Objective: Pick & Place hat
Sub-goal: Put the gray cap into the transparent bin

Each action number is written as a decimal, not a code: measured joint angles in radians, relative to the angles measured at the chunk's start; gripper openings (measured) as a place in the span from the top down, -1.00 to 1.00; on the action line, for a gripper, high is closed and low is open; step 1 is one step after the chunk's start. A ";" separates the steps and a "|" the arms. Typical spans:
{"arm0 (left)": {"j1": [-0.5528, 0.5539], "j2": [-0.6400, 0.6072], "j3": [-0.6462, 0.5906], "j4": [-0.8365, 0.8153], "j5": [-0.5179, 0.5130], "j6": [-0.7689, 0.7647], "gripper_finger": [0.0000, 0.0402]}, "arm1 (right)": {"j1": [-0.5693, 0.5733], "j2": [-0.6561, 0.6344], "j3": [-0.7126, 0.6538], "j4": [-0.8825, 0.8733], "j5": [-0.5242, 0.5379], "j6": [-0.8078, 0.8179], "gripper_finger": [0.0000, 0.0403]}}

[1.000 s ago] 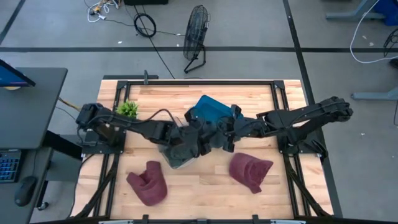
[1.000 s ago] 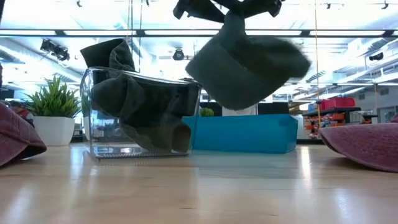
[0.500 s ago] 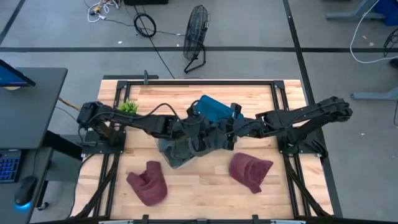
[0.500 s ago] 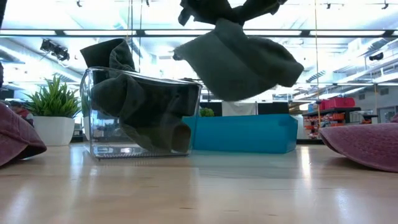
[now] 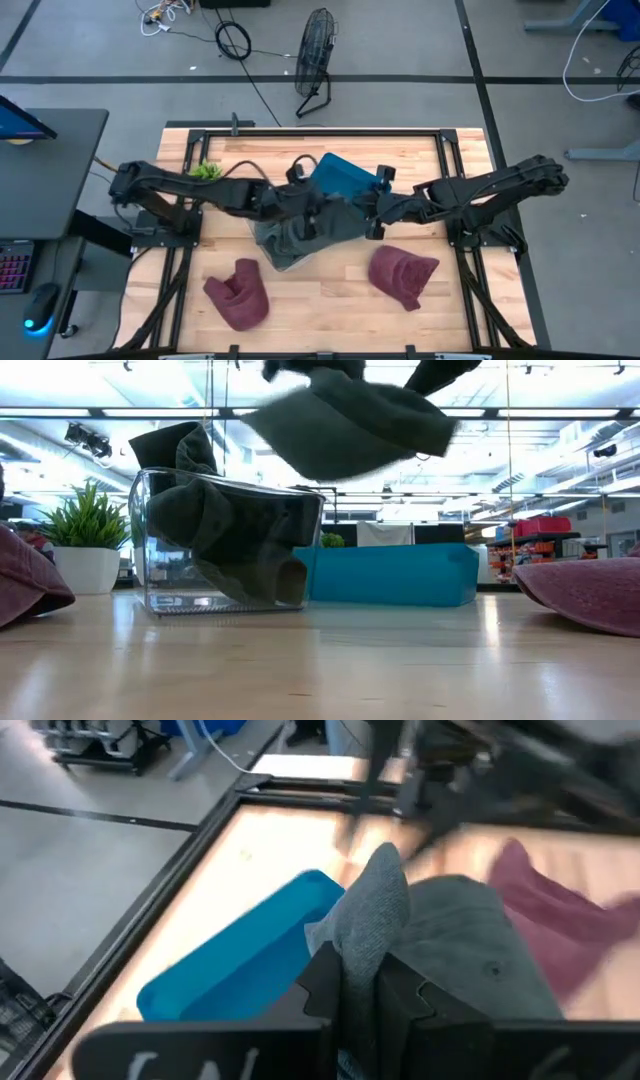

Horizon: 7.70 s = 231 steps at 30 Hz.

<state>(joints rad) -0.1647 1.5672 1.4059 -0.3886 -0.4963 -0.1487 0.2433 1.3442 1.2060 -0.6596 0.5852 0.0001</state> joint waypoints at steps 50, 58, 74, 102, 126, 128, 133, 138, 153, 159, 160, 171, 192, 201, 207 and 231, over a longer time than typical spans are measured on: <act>0.070 0.081 0.059 -0.498 0.245 0.544 0.58 | 0.020 -0.014 -0.002 -0.021 -0.094 0.044 0.24; 0.115 0.081 0.059 -0.493 0.227 0.421 0.35 | 0.020 0.013 -0.002 0.068 -0.234 0.064 0.56; 0.010 0.067 0.307 -0.687 0.159 0.119 0.07 | 0.019 0.236 -0.002 0.259 -0.273 0.037 0.98; -0.283 0.071 0.023 -0.886 0.144 -0.415 0.98 | 0.019 0.370 -0.003 0.530 -0.508 -0.048 1.00; -0.260 0.067 0.108 -0.903 -0.042 -0.375 0.98 | -0.066 0.249 -0.002 0.493 -0.244 -0.277 0.99; -0.276 0.067 0.108 -0.909 -0.105 -0.418 0.93 | -0.079 0.231 -0.002 0.469 -0.245 -0.298 0.95; -0.234 0.056 0.109 -0.913 -0.136 -0.456 0.66 | -0.092 0.201 -0.002 0.390 -0.231 -0.268 0.74; -0.116 0.055 0.109 -0.912 -0.118 -0.620 0.31 | -0.079 0.164 -0.002 0.300 -0.103 -0.266 0.49; -0.040 0.091 0.108 -0.833 0.022 -0.730 0.04 | -0.063 0.099 -0.002 0.175 -0.085 -0.263 0.24; -0.034 0.143 0.109 -0.856 0.011 -0.764 0.06 | -0.063 0.099 -0.002 0.156 -0.087 -0.242 0.25; -0.034 0.152 0.109 -0.856 0.011 -0.761 0.07 | -0.063 0.099 -0.002 0.154 -0.087 -0.241 0.25; -0.035 0.146 0.132 -0.927 0.061 -0.534 0.92 | -0.063 0.099 -0.002 0.130 -0.088 -0.218 0.25; 0.071 0.140 0.166 -0.857 0.123 0.270 0.98 | -0.063 0.099 -0.002 0.126 -0.088 -0.222 0.25; 0.110 0.135 -0.051 -0.725 0.191 0.299 0.98 | -0.063 0.099 -0.002 0.126 -0.088 -0.222 0.25; 0.117 0.134 -0.103 -0.629 0.244 0.341 0.98 | -0.063 0.100 -0.002 0.131 -0.166 -0.161 0.25; 0.041 0.138 0.341 -0.931 0.173 -0.142 0.13 | -0.100 0.278 -0.002 0.420 -0.262 -0.089 0.98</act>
<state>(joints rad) -0.1237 1.7054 1.7466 -1.3201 -0.3233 -0.2911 0.1430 1.6224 1.2041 -0.2397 0.3230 -0.0889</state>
